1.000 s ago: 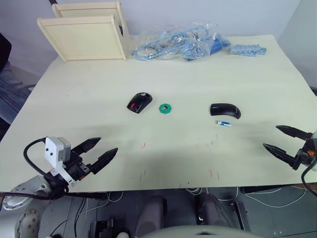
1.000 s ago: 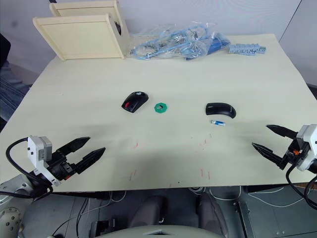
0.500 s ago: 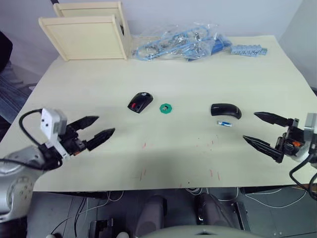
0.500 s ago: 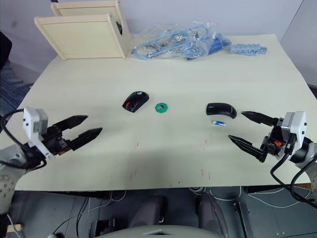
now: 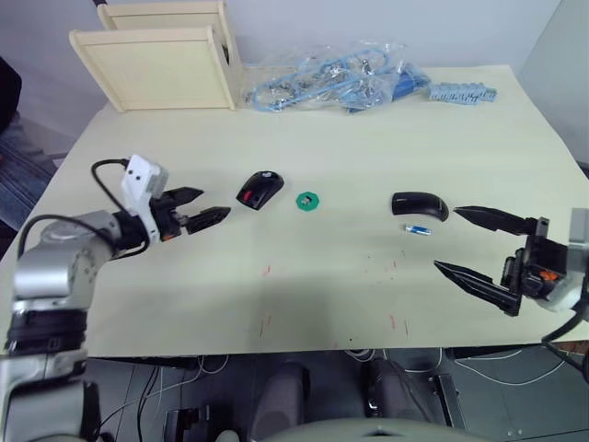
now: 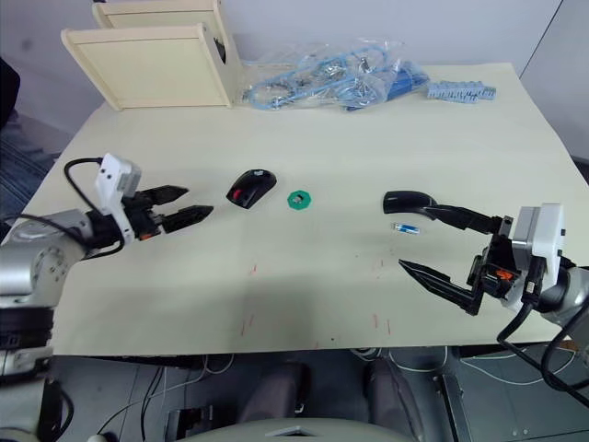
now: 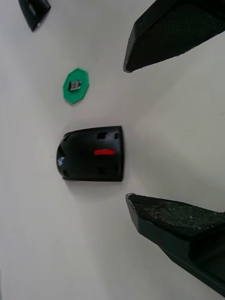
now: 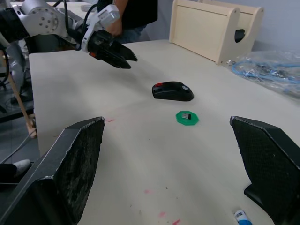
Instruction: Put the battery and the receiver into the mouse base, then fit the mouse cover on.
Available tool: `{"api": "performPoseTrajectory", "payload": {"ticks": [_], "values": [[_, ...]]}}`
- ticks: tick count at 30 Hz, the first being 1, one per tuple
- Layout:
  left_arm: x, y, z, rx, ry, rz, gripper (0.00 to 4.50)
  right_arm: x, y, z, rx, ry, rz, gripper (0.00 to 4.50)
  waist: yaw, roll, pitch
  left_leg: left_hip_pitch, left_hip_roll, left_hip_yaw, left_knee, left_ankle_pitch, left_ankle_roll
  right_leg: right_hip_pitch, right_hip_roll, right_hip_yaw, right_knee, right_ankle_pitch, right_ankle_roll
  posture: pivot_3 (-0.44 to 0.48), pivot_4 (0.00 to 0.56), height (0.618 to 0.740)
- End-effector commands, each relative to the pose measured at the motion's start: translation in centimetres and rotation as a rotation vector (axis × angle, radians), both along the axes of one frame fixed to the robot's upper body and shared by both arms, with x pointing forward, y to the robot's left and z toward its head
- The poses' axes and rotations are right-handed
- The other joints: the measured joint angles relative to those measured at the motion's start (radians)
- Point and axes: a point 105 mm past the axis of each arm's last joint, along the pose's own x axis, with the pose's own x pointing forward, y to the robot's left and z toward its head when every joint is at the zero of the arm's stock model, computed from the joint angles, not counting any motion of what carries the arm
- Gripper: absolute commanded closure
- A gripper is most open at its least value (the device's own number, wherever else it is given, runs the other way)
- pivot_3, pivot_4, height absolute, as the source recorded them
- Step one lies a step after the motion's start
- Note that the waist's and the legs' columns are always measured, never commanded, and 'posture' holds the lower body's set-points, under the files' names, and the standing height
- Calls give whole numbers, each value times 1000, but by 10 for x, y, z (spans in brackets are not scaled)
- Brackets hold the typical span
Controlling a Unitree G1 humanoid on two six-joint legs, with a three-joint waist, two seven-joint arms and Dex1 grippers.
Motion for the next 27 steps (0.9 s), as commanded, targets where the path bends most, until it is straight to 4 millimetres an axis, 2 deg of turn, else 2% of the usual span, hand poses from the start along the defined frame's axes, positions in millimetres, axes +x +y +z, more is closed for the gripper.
{"api": "performPoseTrajectory", "payload": {"ticks": [1, 9, 18, 27], "values": [[24, -12, 5, 45, -22, 3, 101, -7, -1, 7, -7, -52, -22, 0, 4, 0, 0, 0, 0, 0, 0, 0, 0, 0, 0, 0, 0, 0, 0, 0, 150, 740], [58, -30, -3, 101, -18, 4, 101, -19, -7, -2, -32, -43, -56, 0, -5, -2, 0, -3, -1, -2, 2, 0, 0, -2, 0, -1, 0, 0, 0, 0, 150, 740], [78, -40, -10, 145, -28, 33, 101, -27, -8, -6, -28, -46, -85, 0, 3, -3, 0, -5, -1, -3, 3, 0, 0, -2, 0, -3, 0, 0, 0, 0, 150, 740], [86, -50, -14, 161, -10, 18, 101, -27, -6, -7, -23, -52, -91, 0, -1, -3, 0, -5, -1, -4, 3, 0, 0, -2, 0, -3, 1, 0, 0, 0, 150, 740]]}}
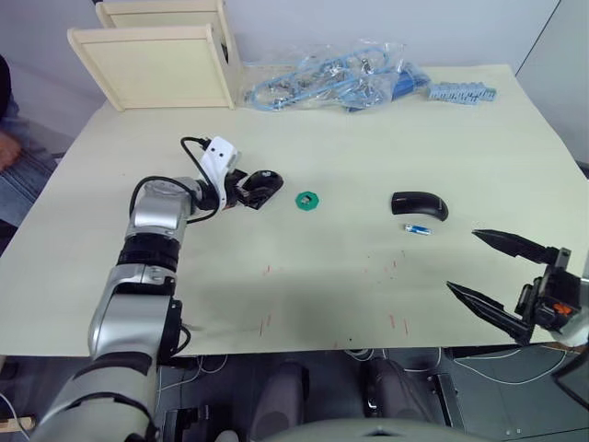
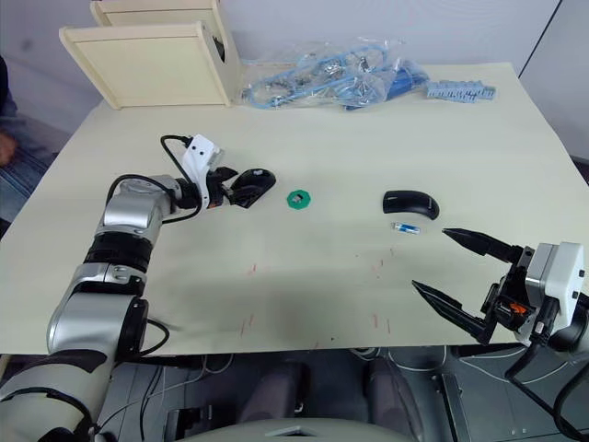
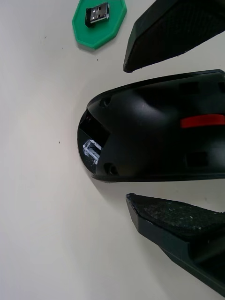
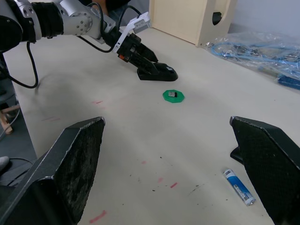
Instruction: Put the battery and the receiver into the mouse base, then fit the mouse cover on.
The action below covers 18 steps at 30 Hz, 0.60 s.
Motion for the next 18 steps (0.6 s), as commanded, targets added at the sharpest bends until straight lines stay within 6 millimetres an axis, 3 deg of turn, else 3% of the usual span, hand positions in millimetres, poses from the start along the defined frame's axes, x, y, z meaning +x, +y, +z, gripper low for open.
{"api": "performPoseTrajectory", "payload": {"ticks": [1, 18], "values": [[5, -2, 12, 26, -36, -9, 101, -4, 5, 9, -6, -55, 18, 0, 0, 0, 0, 0, 0, 0, 0, 0, 0, 0, 0, 0, 0, 0, 0, 0, 150, 740], [18, -8, 2, 86, 18, 33, 101, -2, 11, 11, 4, -67, 14, 0, 1, 0, 0, 0, 0, 0, 0, 0, 0, 0, 0, 0, 0, 0, 0, 0, 150, 740]]}}
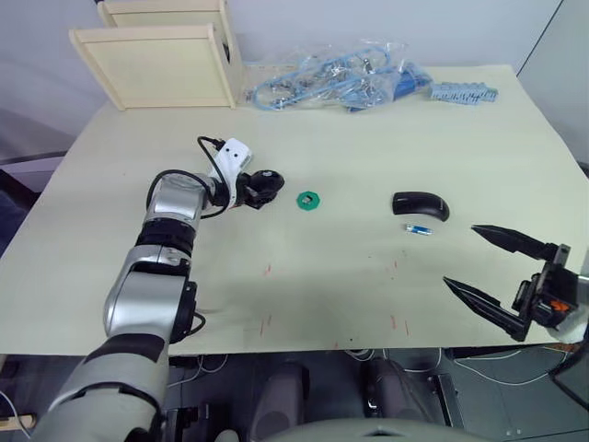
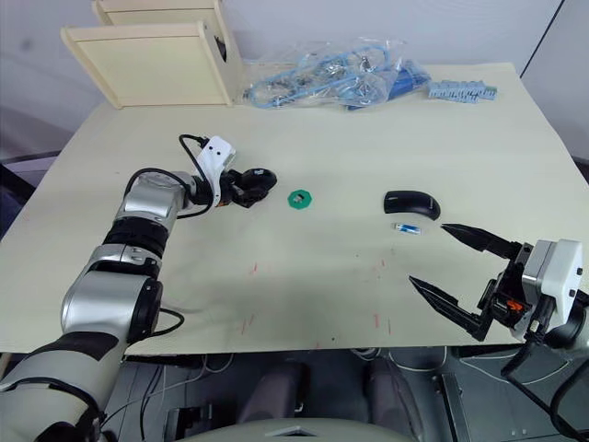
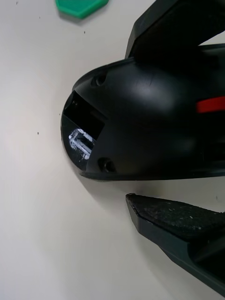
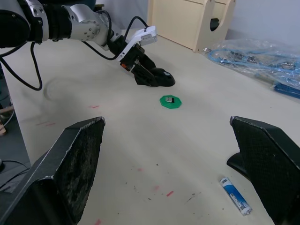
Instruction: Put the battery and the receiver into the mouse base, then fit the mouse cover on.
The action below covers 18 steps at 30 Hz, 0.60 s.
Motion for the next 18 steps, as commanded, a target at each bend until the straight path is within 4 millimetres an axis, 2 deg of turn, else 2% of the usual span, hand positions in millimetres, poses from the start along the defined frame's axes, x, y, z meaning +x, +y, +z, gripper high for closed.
{"api": "performPoseTrajectory", "payload": {"ticks": [1, 2, 5, 6, 7, 13, 18], "values": [[6, -3, 12, 0, -42, -1, 101, -3, 7, 8, 0, -44, 19, 0, 0, 0, 0, 0, 0, 0, 0, 0, 0, 0, 0, 0, 0, 0, 0, 0, 150, 740], [6, -3, 12, -1, -42, 0, 101, -3, 7, 8, 1, -45, 19, 0, 0, 0, 0, 0, 0, 0, 0, 0, 0, 0, 0, 0, 0, 0, 0, 0, 150, 740], [6, -2, 11, -10, -37, 1, 803, -2, 7, 8, 1, -46, 17, 0, -1, 0, 0, 0, 0, 0, 0, 0, 0, 0, 0, 0, 0, 0, 0, 0, 150, 740], [5, -2, 11, -13, -35, -6, 1334, -2, 8, 8, 2, -45, 18, 0, -1, 0, 0, 0, 0, 0, 0, 0, 0, 0, 0, 0, 0, 0, 0, 0, 150, 740], [4, -2, 11, -12, -34, -16, 1566, -2, 8, 8, 4, -45, 19, 0, -1, 0, 0, 0, 0, 0, 0, 0, 0, 0, 0, 0, 0, 0, 0, 0, 150, 740], [-4, 2, 25, -28, -69, -84, 1552, -1, 8, 7, 7, -43, 18, 0, -2, 0, 0, 0, 0, 0, 0, 0, 0, 0, 0, 0, 0, 0, 0, 0, 150, 740], [-33, -5, 45, -55, -102, -268, 1552, 0, 7, 5, 6, -31, 22, 0, -3, 0, 0, 0, 0, 0, 0, 0, 0, -1, 0, 0, 0, 0, 0, 0, 150, 740]]}}
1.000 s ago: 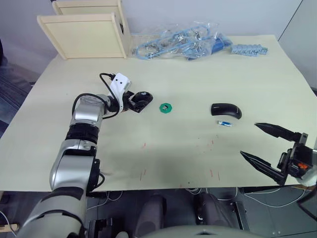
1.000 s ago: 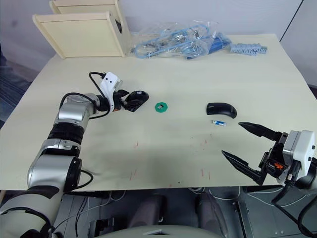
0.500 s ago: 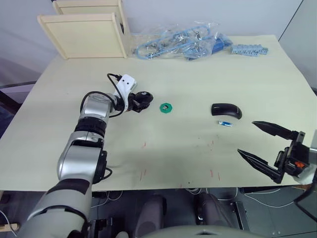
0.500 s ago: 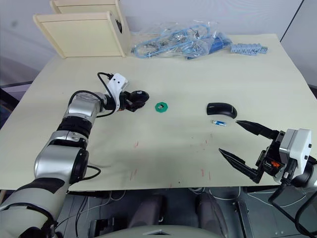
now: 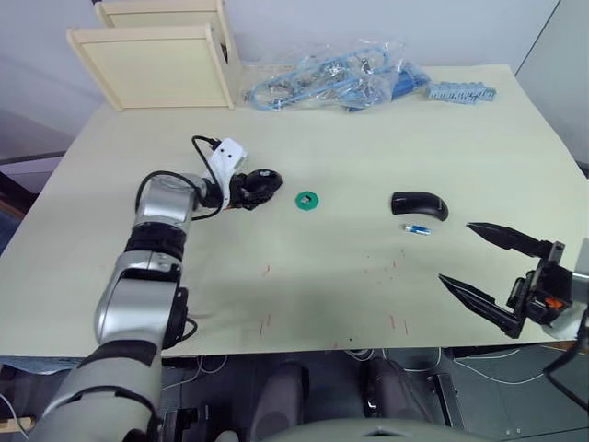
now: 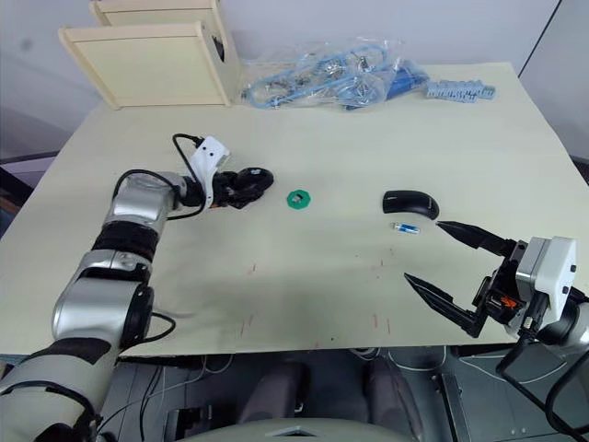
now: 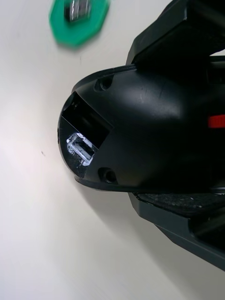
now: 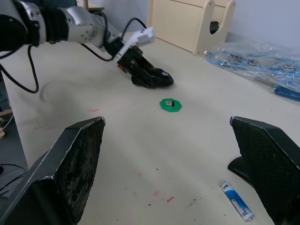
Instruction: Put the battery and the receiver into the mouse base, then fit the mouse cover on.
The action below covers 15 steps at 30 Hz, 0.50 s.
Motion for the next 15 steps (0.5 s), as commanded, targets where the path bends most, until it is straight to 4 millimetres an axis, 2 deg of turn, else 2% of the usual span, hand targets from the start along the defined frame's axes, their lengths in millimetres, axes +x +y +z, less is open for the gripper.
{"api": "performPoseTrajectory", "payload": {"ticks": [1, 3, 6, 8, 10, 15], "values": [[-18, -11, 32, -32, -76, -138, 1552, -3, 1, 4, -4, -25, 13, 0, 2, 0, 0, 0, 0, 0, 0, 0, 0, 0, 0, 0, 0, 0, 0, 0, 150, 740], [-35, -16, 36, -30, -73, -221, 1552, -2, 1, 3, -6, -20, 15, 0, 3, 0, 0, 0, 0, 0, 0, 0, 0, 0, 0, 0, 0, 0, 0, 0, 150, 740], [-49, -22, 38, -25, -74, -287, 1552, -1, 0, 2, -7, -17, 18, 0, 5, 0, 0, 0, 0, 0, 0, 0, 0, 0, 0, 0, 0, 0, 0, 0, 150, 740], [-79, -37, 37, 7, -106, -455, 1552, 0, 0, 1, -16, -4, 32, 0, 3, 0, 0, 0, 0, 0, 1, 0, 0, 0, 0, 0, 0, 0, 0, 0, 150, 740], [-100, -47, 32, 39, -106, -557, 1552, 1, 0, -1, -23, 7, 41, 0, -3, 0, 0, 0, 1, 1, 0, 0, 0, 0, 0, 2, 0, 0, 0, 0, 150, 740], [-119, -72, 27, 60, -112, -622, 1552, 0, 0, 0, -45, 29, 71, 0, 8, 0, 0, 1, 1, 1, 1, 0, 0, 1, 0, 1, 0, 0, 0, 0, 150, 740]]}}
